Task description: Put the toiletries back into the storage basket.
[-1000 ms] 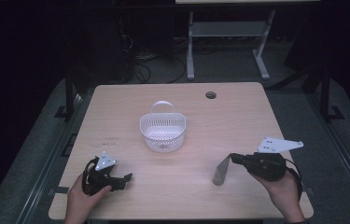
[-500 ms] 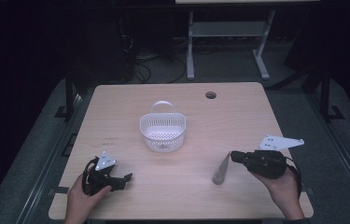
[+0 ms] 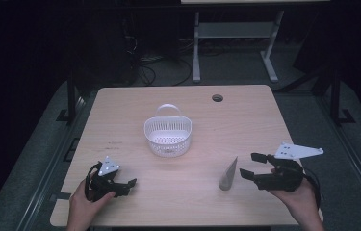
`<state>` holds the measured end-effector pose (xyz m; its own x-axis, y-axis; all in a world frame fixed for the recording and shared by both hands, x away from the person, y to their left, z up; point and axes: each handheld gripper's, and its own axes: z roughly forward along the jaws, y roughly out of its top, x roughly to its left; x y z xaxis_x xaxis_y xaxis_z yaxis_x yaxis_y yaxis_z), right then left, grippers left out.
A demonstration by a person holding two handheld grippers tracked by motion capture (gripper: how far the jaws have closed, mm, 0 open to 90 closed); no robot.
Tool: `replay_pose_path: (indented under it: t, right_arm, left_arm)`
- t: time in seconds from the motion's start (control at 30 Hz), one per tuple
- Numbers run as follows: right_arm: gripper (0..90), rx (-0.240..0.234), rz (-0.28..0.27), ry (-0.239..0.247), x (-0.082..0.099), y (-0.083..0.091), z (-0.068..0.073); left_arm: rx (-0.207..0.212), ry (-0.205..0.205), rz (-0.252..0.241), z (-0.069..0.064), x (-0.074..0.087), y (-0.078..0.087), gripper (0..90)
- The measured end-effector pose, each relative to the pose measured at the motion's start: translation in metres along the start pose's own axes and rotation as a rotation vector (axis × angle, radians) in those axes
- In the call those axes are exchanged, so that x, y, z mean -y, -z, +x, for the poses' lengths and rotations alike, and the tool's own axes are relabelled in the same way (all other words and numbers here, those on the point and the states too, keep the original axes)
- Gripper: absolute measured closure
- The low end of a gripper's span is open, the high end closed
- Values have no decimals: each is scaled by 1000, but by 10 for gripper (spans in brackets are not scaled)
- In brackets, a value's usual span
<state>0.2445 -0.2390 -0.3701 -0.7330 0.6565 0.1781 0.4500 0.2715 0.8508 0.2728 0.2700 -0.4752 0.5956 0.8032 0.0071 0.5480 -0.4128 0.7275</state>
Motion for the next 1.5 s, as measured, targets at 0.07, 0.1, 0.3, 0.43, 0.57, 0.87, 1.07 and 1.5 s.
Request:
replay_pose_path:
  t: [0.07,0.1,0.3,0.43,0.57,0.87,1.07,1.5]
  right_arm:
    - [188,1,-1,2,-1,0,3]
    - [181,2,-2,4,-2,-1,5]
    - [124,0,20,16,-5,-8,13]
    - [103,-6,35,21,-7,-14,17]
    - [95,-12,54,33,-11,-19,20]
    - [87,11,122,61,-20,-31,23]
    - [87,5,146,63,-24,-38,23]
    - [141,-14,213,88,-31,-54,24]
  left_arm:
    - [0,0,0,0,0,0,132]
    - [0,0,0,0,0,0,132]
    - [1,-1,0,0,0,0,131]
    - [1,-1,0,0,0,0,132]
    - [0,-1,0,0,0,0,132]
    - [0,-1,0,0,0,0,131]
    - [0,-1,0,0,0,0,131]
    - [0,1,-2,0,0,0,132]
